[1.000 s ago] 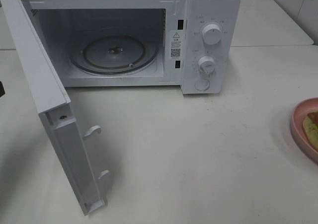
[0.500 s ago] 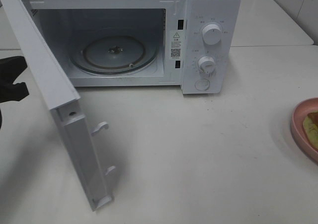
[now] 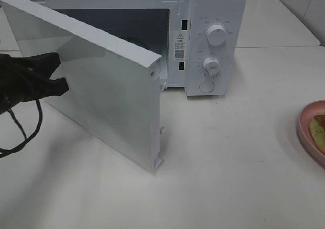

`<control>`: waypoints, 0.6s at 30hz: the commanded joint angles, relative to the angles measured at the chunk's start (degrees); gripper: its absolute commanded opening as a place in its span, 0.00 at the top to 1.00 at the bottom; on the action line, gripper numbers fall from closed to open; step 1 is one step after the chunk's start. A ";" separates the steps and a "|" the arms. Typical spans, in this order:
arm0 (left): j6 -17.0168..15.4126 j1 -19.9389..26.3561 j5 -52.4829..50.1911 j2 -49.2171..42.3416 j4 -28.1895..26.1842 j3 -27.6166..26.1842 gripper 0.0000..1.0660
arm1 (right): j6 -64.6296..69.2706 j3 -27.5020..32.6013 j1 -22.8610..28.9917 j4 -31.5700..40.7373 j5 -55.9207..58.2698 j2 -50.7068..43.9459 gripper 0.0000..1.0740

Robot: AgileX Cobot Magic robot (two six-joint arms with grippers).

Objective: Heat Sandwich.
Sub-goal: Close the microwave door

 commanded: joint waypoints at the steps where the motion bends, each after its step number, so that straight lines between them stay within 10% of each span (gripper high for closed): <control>1: 1.38 -2.58 -0.52 0.92 -3.44 -2.41 1.00 | -0.40 0.00 -0.40 0.06 -0.29 -1.60 0.29; 18: 1.49 -12.32 4.18 12.43 -8.48 -19.19 1.00 | -0.40 0.00 -0.40 0.06 -0.29 -1.60 0.29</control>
